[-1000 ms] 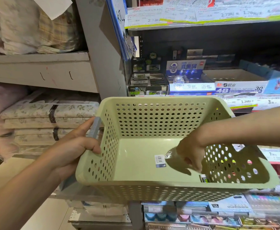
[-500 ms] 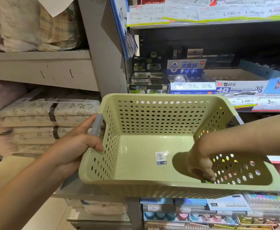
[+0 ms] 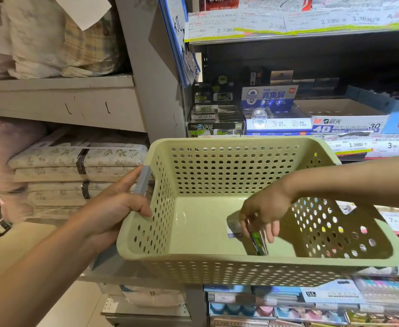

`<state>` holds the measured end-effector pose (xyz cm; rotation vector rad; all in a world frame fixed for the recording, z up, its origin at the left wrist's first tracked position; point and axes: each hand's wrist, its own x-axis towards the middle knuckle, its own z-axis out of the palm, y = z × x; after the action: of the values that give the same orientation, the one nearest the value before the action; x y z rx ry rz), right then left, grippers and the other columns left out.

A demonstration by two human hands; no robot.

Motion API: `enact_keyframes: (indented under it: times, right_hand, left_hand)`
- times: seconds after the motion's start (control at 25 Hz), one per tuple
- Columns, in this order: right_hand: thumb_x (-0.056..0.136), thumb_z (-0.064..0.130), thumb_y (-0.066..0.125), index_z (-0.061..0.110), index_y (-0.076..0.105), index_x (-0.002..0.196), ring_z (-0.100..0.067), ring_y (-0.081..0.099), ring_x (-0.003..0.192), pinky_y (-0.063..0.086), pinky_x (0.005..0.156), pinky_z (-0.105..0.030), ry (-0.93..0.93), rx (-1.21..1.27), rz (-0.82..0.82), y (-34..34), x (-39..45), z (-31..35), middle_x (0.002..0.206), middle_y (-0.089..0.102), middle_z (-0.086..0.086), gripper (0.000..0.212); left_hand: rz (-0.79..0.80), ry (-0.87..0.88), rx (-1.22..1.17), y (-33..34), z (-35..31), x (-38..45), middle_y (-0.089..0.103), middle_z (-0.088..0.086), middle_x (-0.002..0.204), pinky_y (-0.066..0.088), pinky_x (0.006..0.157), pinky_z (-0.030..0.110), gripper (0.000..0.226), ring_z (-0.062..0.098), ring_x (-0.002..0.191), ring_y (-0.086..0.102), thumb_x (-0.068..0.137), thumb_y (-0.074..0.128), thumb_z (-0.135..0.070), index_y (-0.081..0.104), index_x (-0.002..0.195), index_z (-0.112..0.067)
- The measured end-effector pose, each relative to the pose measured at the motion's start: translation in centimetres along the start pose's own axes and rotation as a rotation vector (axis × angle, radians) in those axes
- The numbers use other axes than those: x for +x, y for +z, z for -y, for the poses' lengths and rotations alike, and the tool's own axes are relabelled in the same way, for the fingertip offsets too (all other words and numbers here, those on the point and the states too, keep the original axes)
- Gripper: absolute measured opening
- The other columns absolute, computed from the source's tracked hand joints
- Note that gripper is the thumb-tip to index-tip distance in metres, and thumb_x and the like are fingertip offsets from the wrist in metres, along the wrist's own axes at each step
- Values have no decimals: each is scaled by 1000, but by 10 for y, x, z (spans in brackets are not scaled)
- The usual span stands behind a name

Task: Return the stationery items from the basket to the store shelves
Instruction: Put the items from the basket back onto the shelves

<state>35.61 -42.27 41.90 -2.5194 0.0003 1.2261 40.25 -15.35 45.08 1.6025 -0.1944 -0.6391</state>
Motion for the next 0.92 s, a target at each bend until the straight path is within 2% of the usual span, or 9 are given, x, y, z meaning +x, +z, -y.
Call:
enact_keyframes:
  times: [0.04, 0.12, 0.24, 0.32, 0.44, 0.56, 0.72, 0.84, 0.92]
  right_hand:
    - [97, 3, 39, 2, 54, 105, -13, 60, 67, 55, 63, -20, -43, 43, -7, -6, -2, 0, 95, 62, -15, 17]
    - [98, 0, 37, 4, 52, 108, -12, 61, 71, 54, 60, -14, -122, 199, -70, -17, -9, 2, 92, 61, -13, 19]
    - [97, -3, 37, 2, 53, 113, -13, 61, 73, 55, 63, -15, -243, 299, -240, -29, -18, 6, 100, 59, -16, 23]
    - [94, -5, 41, -1, 50, 117, -14, 60, 72, 57, 67, -18, -379, 363, -358, -44, -29, 8, 97, 59, -11, 25]
    - [84, -7, 55, 0, 54, 105, -13, 64, 73, 58, 69, -20, -536, 493, -576, -77, -56, 19, 85, 62, -7, 21]
    - [83, -5, 59, 1, 62, 92, -10, 65, 69, 56, 68, -15, -631, 543, -754, -97, -68, 27, 82, 65, -8, 11]
    - [89, -1, 57, 2, 65, 98, -7, 60, 70, 53, 66, -15, -622, 671, -998, -124, -55, 30, 80, 64, -4, 13]
    - [92, 4, 54, 1, 65, 109, -14, 56, 85, 48, 68, -15, -510, 498, -1176, -144, -36, 31, 95, 62, -7, 21]
    - [91, 5, 56, 3, 65, 110, -14, 55, 88, 45, 64, -10, -488, 399, -1221, -152, -26, 34, 99, 61, -7, 22]
  left_hand:
    - [1, 0, -1, 0, 0, 0, 65, 23, 111, 49, 78, 56, 94, 44, 100, 60, 52, 51, 14, 52, 121, -51]
    - [7, 1, -4, 1, -1, 0, 65, 23, 110, 50, 78, 56, 90, 45, 99, 61, 53, 52, 14, 55, 116, -51]
    - [7, 4, 2, -1, -2, -1, 65, 22, 110, 49, 80, 58, 91, 45, 100, 61, 53, 52, 13, 54, 118, -50]
    - [3, 7, 3, -2, -2, -2, 65, 23, 111, 48, 82, 60, 93, 45, 100, 61, 53, 52, 14, 53, 121, -49]
    - [-10, 3, 1, -3, -1, -2, 65, 25, 111, 48, 82, 59, 96, 46, 101, 60, 52, 53, 14, 50, 126, -48]
    - [-5, 2, 9, -4, -2, -3, 64, 25, 112, 48, 82, 59, 96, 47, 102, 59, 52, 53, 13, 51, 126, -48]
    - [-9, 21, 18, -1, -4, -6, 68, 24, 103, 50, 78, 55, 84, 45, 96, 62, 51, 52, 13, 58, 108, -49]
    - [-13, 21, 38, 0, -6, -8, 69, 22, 98, 50, 74, 51, 81, 43, 92, 63, 62, 48, 20, 58, 103, -49]
    - [-12, 23, 39, 0, -7, -8, 69, 21, 92, 51, 72, 49, 78, 43, 91, 63, 69, 44, 22, 59, 99, -49]
